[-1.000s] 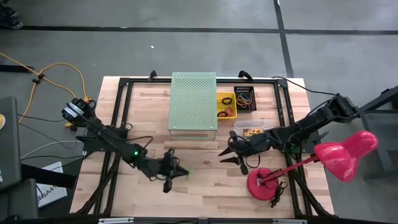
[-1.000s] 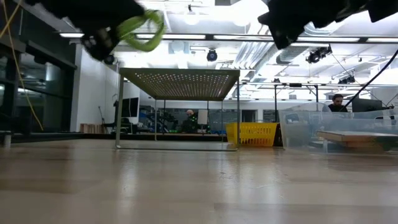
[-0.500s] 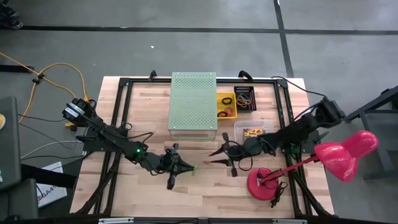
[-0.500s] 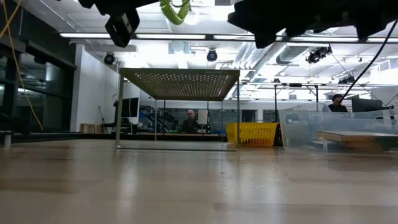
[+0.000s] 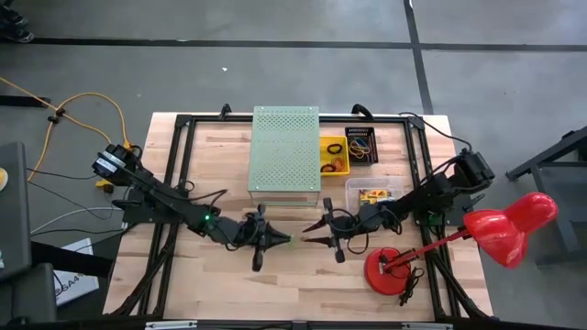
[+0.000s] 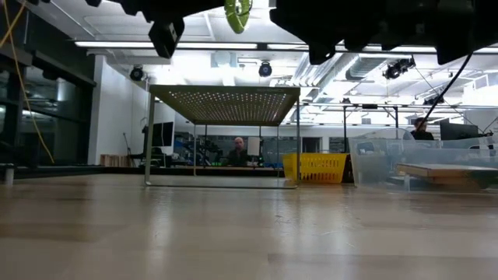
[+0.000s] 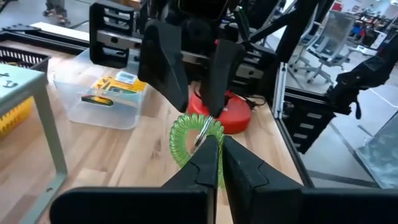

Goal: Pick & Place Office Desk Supplies
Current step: Put the green spring keychain into the yellow bin

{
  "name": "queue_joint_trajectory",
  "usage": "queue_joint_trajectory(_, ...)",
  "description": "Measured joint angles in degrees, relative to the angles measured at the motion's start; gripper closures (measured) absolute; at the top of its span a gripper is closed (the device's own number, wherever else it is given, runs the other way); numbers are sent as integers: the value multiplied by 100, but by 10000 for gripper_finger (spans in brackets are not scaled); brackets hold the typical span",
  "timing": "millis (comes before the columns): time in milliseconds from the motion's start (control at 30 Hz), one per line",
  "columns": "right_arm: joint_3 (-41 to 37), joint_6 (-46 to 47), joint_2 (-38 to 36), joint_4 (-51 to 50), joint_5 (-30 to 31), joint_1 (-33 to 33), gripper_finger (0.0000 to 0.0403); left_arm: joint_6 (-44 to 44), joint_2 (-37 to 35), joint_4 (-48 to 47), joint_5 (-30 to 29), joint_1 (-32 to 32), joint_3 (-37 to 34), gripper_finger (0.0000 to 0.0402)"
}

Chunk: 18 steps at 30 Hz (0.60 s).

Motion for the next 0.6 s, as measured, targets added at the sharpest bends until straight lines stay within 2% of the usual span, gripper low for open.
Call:
queue_joint_trajectory(400,2,33,0,156,15,0,302,180,0,19,8,217,0,396)
queue_joint_trajectory(600,2,15,0,156,350,-4,302,394,0,274,12,303,0,396)
